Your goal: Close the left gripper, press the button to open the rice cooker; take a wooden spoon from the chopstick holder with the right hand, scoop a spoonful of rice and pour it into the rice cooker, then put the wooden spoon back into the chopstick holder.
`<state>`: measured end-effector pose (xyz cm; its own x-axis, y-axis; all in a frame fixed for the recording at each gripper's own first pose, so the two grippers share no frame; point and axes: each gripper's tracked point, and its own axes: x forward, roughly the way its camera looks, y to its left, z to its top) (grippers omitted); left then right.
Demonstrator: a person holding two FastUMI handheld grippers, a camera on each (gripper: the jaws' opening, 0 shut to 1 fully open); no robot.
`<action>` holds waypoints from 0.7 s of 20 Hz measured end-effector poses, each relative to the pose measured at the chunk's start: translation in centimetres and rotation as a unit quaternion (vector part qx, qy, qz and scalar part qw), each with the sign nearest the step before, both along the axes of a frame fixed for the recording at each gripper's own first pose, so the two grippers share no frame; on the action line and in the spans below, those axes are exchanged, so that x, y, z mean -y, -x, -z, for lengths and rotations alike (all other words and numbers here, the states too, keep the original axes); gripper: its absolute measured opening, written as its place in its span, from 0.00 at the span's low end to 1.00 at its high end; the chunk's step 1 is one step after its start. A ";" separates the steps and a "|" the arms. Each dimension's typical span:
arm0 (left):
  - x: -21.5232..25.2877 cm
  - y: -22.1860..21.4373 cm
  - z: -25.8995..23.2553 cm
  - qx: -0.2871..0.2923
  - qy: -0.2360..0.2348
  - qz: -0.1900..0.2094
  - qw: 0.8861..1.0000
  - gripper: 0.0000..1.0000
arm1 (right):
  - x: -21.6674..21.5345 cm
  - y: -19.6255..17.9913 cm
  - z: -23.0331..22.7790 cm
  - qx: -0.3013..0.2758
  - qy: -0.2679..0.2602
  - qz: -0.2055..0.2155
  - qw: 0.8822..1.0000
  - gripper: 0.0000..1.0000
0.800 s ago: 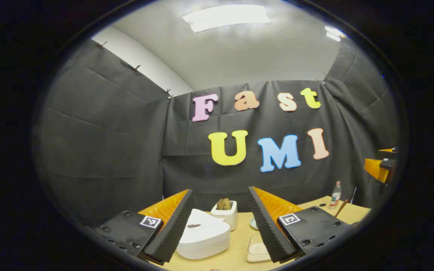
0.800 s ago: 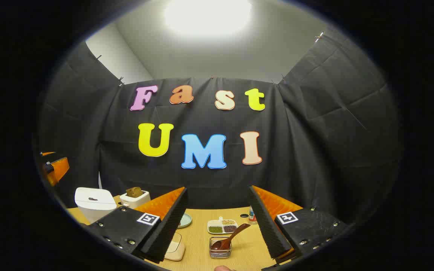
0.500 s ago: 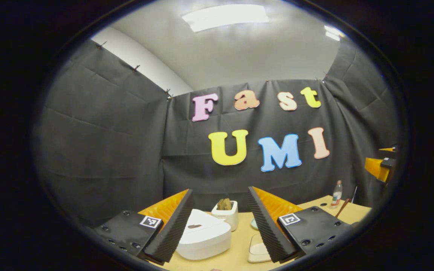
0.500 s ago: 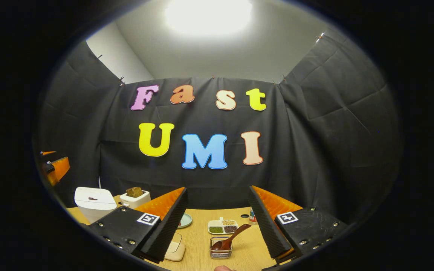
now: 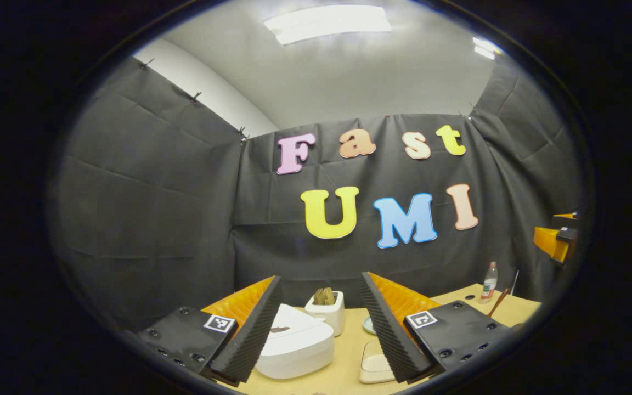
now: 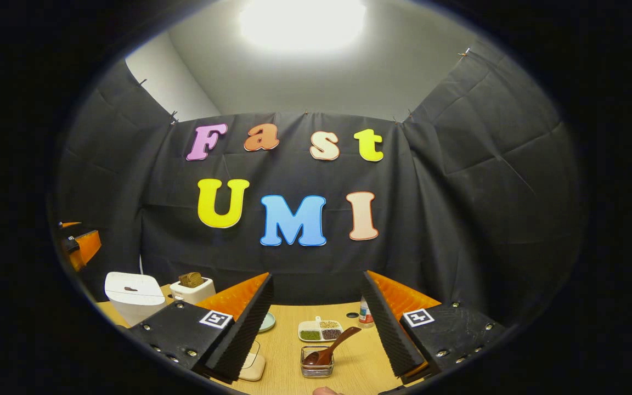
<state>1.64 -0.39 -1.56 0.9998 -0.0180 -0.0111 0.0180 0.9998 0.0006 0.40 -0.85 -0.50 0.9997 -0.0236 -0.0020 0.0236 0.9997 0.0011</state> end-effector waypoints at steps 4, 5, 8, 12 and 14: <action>-0.4 -0.5 0.4 -0.001 0.002 -0.001 1.000 0.92 | -0.1 0.0 0.0 0.000 0.005 0.001 1.000 0.97; -0.7 -0.7 0.7 -0.003 0.001 -0.004 1.000 0.95 | -0.1 0.1 -0.1 0.002 0.009 0.001 1.000 0.97; -1.1 -1.1 1.0 -0.008 0.002 -0.004 1.000 0.86 | -0.4 0.1 -0.1 0.003 0.016 -0.001 1.000 0.97; -2.4 -1.2 1.0 -0.006 0.000 -0.012 1.000 0.66 | -0.7 -0.1 0.2 -0.001 0.009 0.000 1.000 0.97; -2.5 -1.5 1.5 -0.012 0.004 -0.007 1.000 0.24 | -0.8 -0.3 0.2 -0.003 0.011 0.001 1.000 0.97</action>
<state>3.15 2.14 -3.05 0.9994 -0.0042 -0.0349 0.0040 1.0000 -0.0069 0.66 -0.04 -0.75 0.9996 -0.0255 -0.0069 0.0254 0.9995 -0.0204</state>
